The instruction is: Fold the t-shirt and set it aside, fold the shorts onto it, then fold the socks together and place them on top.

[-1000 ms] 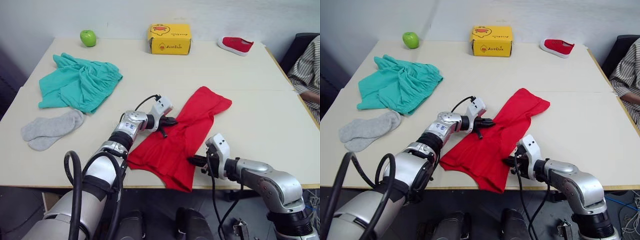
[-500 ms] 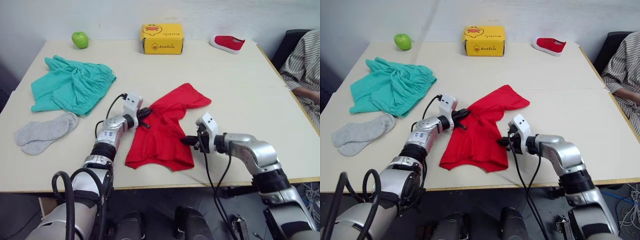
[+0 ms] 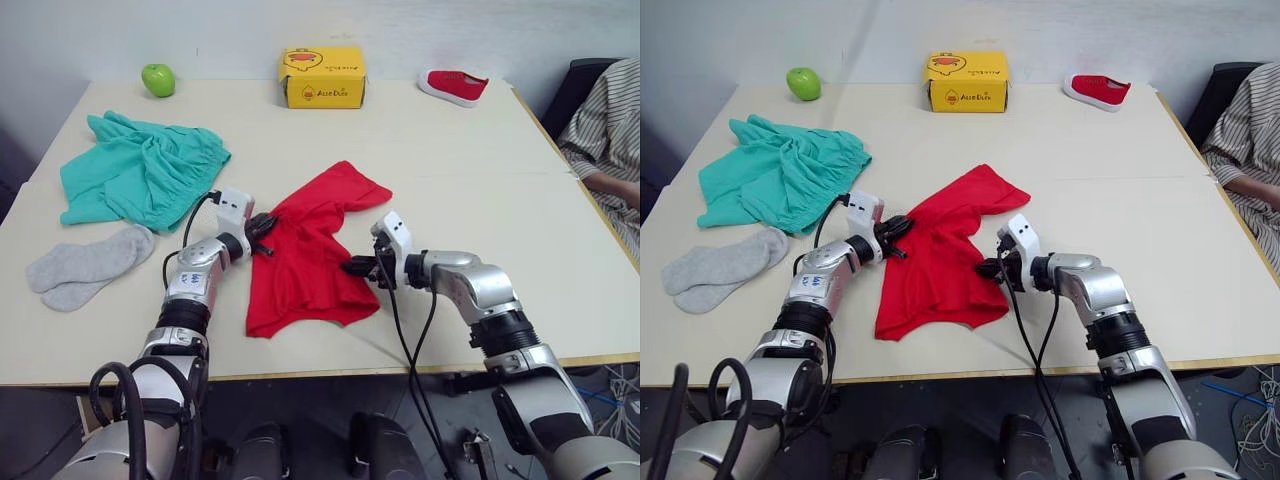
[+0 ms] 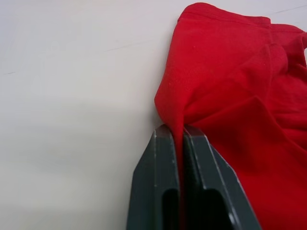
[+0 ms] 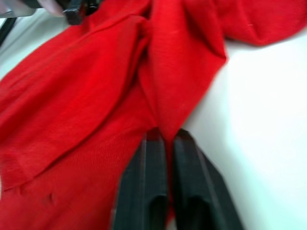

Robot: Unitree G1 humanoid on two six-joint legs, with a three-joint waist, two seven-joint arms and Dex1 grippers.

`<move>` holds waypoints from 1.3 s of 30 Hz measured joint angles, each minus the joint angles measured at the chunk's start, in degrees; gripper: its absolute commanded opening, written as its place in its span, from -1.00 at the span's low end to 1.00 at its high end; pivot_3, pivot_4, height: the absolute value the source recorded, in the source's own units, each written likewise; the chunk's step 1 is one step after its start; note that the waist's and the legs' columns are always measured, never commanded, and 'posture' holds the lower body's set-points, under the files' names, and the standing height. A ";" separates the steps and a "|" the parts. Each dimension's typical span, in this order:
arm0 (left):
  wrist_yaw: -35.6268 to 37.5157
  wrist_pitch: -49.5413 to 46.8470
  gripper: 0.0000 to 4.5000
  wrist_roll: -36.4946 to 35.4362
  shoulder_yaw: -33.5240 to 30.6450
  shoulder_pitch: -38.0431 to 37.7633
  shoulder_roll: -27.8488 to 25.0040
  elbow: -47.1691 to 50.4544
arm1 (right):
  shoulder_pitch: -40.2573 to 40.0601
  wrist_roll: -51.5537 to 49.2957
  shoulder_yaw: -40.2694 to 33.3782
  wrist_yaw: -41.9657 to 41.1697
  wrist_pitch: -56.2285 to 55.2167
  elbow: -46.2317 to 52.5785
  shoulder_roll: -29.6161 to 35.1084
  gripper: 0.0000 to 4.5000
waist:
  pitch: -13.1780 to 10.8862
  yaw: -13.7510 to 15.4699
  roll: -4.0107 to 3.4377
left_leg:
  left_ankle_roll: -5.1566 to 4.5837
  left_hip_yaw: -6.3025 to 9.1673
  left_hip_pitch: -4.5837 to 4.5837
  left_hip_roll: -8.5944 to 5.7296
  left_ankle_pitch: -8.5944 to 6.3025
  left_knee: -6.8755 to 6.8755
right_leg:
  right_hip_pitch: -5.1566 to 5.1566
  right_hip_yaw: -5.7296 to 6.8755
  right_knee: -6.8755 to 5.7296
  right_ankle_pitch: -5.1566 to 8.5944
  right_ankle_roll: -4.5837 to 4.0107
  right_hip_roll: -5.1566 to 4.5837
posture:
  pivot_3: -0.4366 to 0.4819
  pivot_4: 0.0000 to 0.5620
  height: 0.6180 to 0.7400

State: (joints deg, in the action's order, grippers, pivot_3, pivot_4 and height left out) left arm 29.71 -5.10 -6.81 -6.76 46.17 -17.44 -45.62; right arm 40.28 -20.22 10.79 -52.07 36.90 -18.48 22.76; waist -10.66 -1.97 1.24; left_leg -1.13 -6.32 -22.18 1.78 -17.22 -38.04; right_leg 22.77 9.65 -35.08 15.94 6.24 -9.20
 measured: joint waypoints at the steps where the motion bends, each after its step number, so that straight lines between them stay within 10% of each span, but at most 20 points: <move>1: 1.21 -0.08 -0.22 0.17 0.66 -1.55 -1.29 2.21 | -1.05 0.04 0.05 -1.26 -1.29 1.28 0.95 -0.23 | -0.02 0.01 -0.03 | 0.01 -0.01 -0.02 -0.01 -0.01 0.03 | 0.04 -0.01 0.00 0.00 0.00 0.00 | -0.05 -0.47 1.00; 9: 13.51 9.51 0.90 2.36 3.37 -16.49 -17.15 17.67 | -5.70 3.10 -2.63 -11.81 -20.16 3.34 12.69 1.00 | -0.06 0.32 -0.09 | 0.00 -0.30 -0.06 0.00 -0.08 0.06 | 0.28 -0.26 0.04 0.00 0.00 0.00 | -0.05 -0.47 1.00; 19: 28.43 50.84 0.98 5.28 8.30 -21.93 -28.76 14.66 | -0.33 19.84 1.21 -17.08 -87.77 -26.25 14.64 1.00 | -0.11 0.16 -0.18 | -0.11 -0.71 0.09 -0.03 -0.11 0.06 | 0.40 -0.50 -0.09 -0.01 0.04 -0.14 | -0.05 -0.47 1.00; 39: 23.18 69.50 0.98 14.59 19.12 -9.97 -23.14 2.36 | 9.56 34.99 9.19 -1.98 -106.95 -39.38 7.88 1.00 | 0.34 -0.27 -0.68 | -0.18 -0.71 1.00 -0.01 -0.20 0.09 | -0.39 -0.57 -0.36 0.02 -0.01 -0.24 | -0.05 -0.47 1.00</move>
State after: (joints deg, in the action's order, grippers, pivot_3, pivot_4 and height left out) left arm 52.88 64.40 7.77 12.35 36.20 -40.58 -43.26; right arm 49.84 14.77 19.98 -54.05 -70.05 -57.86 30.64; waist -10.32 -2.24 0.56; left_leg -1.31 -7.03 -21.18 1.77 -17.41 -37.94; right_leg 22.37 9.07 -35.44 15.96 6.23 -9.44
